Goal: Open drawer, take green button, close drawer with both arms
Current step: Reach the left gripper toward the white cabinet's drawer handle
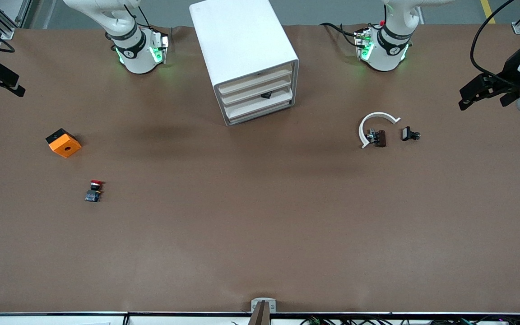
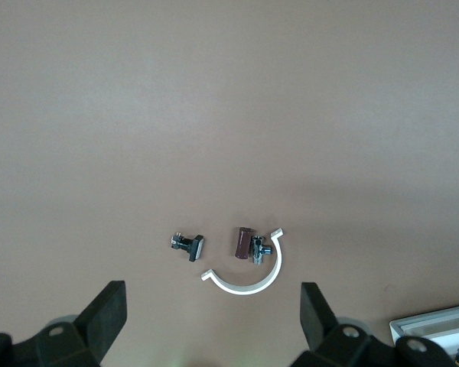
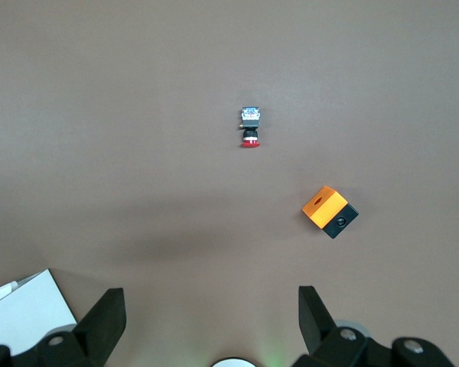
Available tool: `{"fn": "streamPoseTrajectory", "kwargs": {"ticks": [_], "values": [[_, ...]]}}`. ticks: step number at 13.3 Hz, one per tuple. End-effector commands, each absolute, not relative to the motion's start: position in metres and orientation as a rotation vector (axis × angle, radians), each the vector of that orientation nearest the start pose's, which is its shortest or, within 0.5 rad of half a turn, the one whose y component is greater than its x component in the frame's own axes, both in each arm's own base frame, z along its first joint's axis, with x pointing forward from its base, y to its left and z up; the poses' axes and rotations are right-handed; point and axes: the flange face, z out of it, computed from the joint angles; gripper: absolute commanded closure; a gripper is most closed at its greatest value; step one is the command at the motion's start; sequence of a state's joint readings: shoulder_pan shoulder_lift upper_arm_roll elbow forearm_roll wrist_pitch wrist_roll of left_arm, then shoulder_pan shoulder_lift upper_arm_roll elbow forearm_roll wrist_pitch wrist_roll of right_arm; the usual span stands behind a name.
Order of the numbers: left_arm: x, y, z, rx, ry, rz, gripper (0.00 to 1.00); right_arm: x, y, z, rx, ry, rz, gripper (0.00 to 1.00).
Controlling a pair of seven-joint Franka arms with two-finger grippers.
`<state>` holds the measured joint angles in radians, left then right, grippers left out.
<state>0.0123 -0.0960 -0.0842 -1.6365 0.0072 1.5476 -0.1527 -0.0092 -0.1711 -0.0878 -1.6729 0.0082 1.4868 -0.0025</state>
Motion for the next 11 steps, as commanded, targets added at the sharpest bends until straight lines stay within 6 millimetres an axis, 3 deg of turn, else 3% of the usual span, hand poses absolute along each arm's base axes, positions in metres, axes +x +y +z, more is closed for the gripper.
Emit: {"fn": "streamPoseTrajectory", "kwargs": {"ticks": [1,4,5,8,11], "values": [[0.525,-0.038,0.641,-3.127,-0.104,0.003,0.0,0.482,-0.049,0.659,-3.112,0.147,0.007,0.0],[0.537,-0.028,0.631,-3.127,-0.132,0.032,0.0,0.482,-0.05,0.66,-3.116,0.147,0.004,0.0],[0.551,0.0,0.624,-3.137,-0.211,0.044,0.0,0.482,-0.05,0.659,-3.117,0.148,0.007,0.0],[0.579,0.008,0.572,-3.131,-0.234,0.186,0.0,0.482,-0.05,0.66,-3.119,0.145,0.005,0.0],[0.603,-0.01,0.516,-3.144,-0.357,0.326,0.0,0.482,-0.05,0.659,-3.119,0.145,0.009,0.0]]}}
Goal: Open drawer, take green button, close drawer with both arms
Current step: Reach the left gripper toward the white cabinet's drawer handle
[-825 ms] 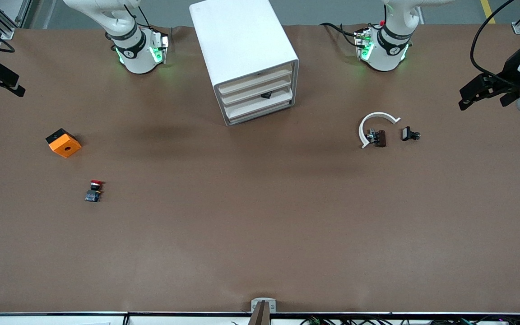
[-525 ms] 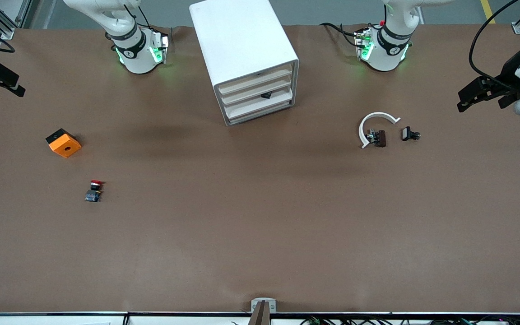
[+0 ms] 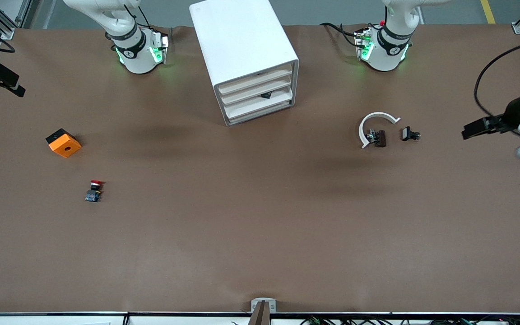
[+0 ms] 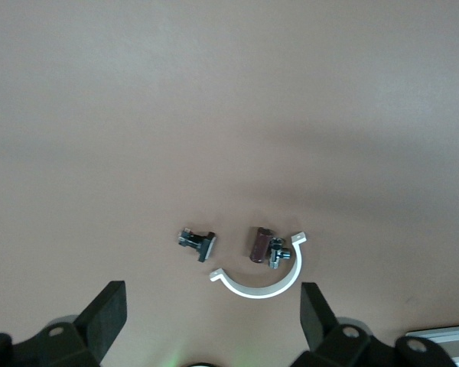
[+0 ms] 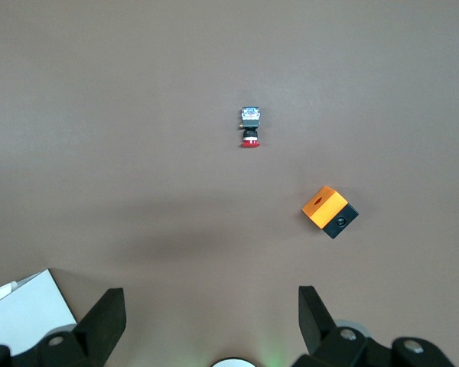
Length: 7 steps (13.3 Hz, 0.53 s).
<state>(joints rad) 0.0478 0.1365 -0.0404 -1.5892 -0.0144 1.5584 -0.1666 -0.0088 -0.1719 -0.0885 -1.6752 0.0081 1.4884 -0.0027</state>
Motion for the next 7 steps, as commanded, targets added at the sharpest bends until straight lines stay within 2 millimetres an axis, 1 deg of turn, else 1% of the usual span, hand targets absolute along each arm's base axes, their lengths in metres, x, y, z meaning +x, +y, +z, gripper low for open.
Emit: {"fn": "streamPoseTrajectory", "kwargs": {"ticks": [1,2,4,5,6,7], "values": [[0.609,-0.014,0.499,-3.125,-0.478,0.37,0.0,0.482,-0.05,0.659,-3.119,0.145,0.009,0.0],[0.615,-0.021,0.483,-3.089,-0.589,0.396,0.0,0.482,-0.05,0.659,-3.119,0.145,0.009,0.0],[0.621,-0.052,0.453,-3.018,-0.72,0.456,0.0,0.482,-0.05,0.659,-3.119,0.145,0.007,0.0],[0.621,-0.074,0.439,-2.972,-0.788,0.485,0.0,0.483,-0.05,0.659,-3.119,0.146,0.007,0.0],[0.622,-0.097,0.42,-2.926,-0.833,0.518,0.0,0.483,-0.05,0.659,-3.119,0.148,0.007,0.0],[0.621,-0.125,0.398,-2.874,-0.887,0.539,0.0,0.483,-0.05,0.661,-3.119,0.146,0.005,0.0]]}}
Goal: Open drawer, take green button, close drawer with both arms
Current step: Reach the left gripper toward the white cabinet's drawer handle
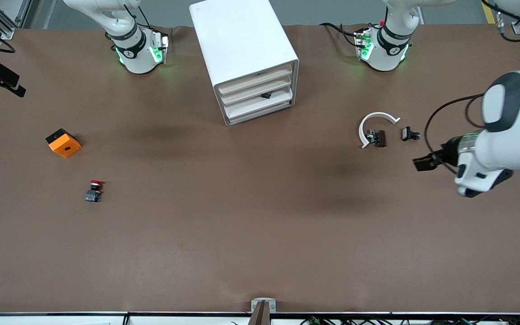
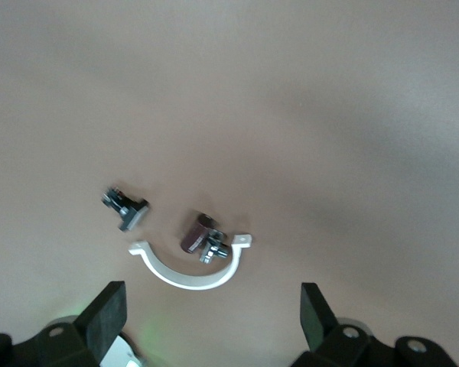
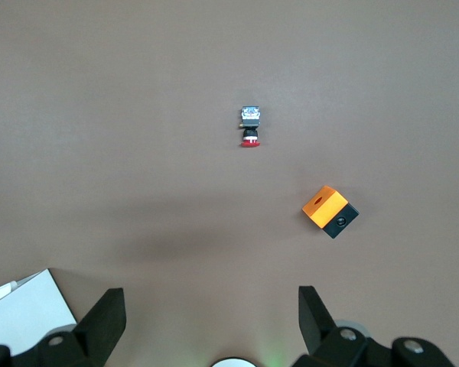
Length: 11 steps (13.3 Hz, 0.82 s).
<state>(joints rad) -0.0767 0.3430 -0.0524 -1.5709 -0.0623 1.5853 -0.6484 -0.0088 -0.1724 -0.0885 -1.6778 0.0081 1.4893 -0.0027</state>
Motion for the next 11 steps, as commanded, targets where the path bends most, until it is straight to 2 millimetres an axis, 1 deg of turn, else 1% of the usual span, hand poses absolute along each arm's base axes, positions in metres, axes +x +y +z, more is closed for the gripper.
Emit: {"fn": "streamPoseTrajectory", "kwargs": {"ticks": [1,2,3,4,6,7,8,9,10,11], "values": [[0.619,-0.152,0.378,-2.831,-0.95,0.554,0.0,0.483,-0.05,0.661,-3.119,0.148,0.005,0.0],[0.616,-0.177,0.359,-2.78,-1.039,0.584,0.0,0.483,-0.05,0.661,-3.119,0.148,0.0,0.0],[0.611,-0.2,0.332,-2.694,-1.154,0.634,0.0,0.483,-0.05,0.662,-3.119,0.148,-0.002,0.0],[0.606,-0.217,0.308,-2.612,-1.248,0.652,0.0,0.483,-0.05,0.662,-3.119,0.148,-0.007,0.0],[0.584,-0.269,0.262,-2.398,-1.432,0.669,0.0,0.484,-0.05,0.664,-3.12,0.151,-0.012,0.0],[0.577,-0.289,0.245,-2.254,-1.574,0.682,0.0,0.486,-0.049,0.672,-3.121,0.149,-0.022,0.0],[0.57,-0.309,0.235,-2.09,-1.728,0.69,0.0,0.488,-0.05,0.674,-3.121,0.158,-0.031,0.0],[0.561,-0.324,0.229,-1.941,-1.842,0.691,0.0,0.489,-0.053,0.674,-3.111,0.183,-0.034,0.0],[0.553,-0.333,0.218,-1.804,-1.913,0.706,0.0,0.496,-0.056,0.664,-3.111,0.195,0.001,0.0],[0.538,-0.352,0.206,-1.725,-1.923,0.757,0.0,0.504,-0.056,0.652,-3.126,0.184,0.036,0.0]]}}
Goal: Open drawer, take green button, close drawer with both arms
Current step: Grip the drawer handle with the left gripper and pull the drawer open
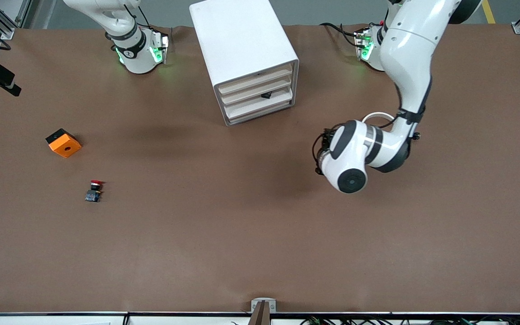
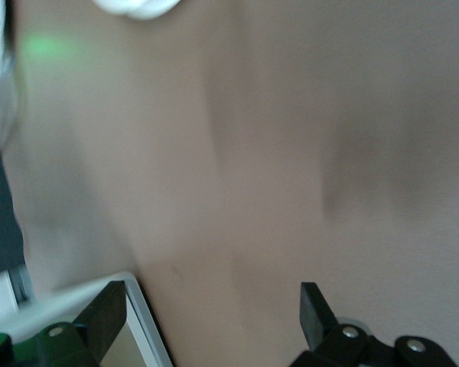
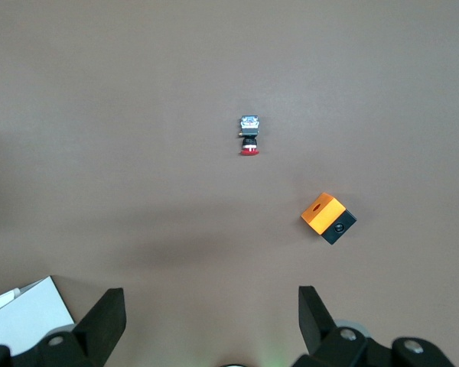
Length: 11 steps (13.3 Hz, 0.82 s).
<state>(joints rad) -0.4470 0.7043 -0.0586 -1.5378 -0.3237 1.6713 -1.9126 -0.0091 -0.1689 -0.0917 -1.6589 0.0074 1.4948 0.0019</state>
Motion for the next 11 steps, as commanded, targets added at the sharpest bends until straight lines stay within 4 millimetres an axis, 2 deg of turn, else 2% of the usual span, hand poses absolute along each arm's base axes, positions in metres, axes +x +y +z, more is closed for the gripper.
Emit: {"fn": "streamPoseTrajectory", "kwargs": {"ticks": [1,2,4,6,7,8,9,10,11], "values": [[0.522,-0.371,0.2,-1.7,-1.896,0.78,0.0,0.512,-0.054,0.641,-3.129,0.177,0.072,0.0],[0.507,-0.388,0.196,-1.657,-1.888,0.785,0.0,0.521,-0.054,0.627,-3.131,0.175,0.108,0.0],[0.491,-0.408,0.19,-1.531,-1.925,0.839,0.0,0.552,-0.052,0.578,-3.135,0.152,0.253,0.0],[0.475,-0.415,0.185,-1.415,-1.891,0.878,0.0,0.559,-0.052,0.574,-3.14,0.147,0.254,0.0],[0.47,-0.417,0.182,-1.358,-1.878,0.9,0.0,0.565,-0.052,0.556,-3.136,0.147,0.309,0.0],[0.459,-0.424,0.18,-1.338,-1.843,0.895,0.0,0.568,-0.057,0.551,-3.133,0.161,0.317,0.0],[0.446,-0.432,0.179,-1.33,-1.808,0.879,0.01,0.573,-0.059,0.537,-3.13,0.171,0.35,0.0],[0.431,-0.442,0.175,-1.329,-1.779,0.859,0.12,0.576,-0.061,0.531,-3.134,0.171,0.364,0.0],[0.42,-0.448,0.172,-1.329,-1.755,0.845,0.15,0.579,-0.061,0.529,-3.135,0.17,0.359,0.0]]}}
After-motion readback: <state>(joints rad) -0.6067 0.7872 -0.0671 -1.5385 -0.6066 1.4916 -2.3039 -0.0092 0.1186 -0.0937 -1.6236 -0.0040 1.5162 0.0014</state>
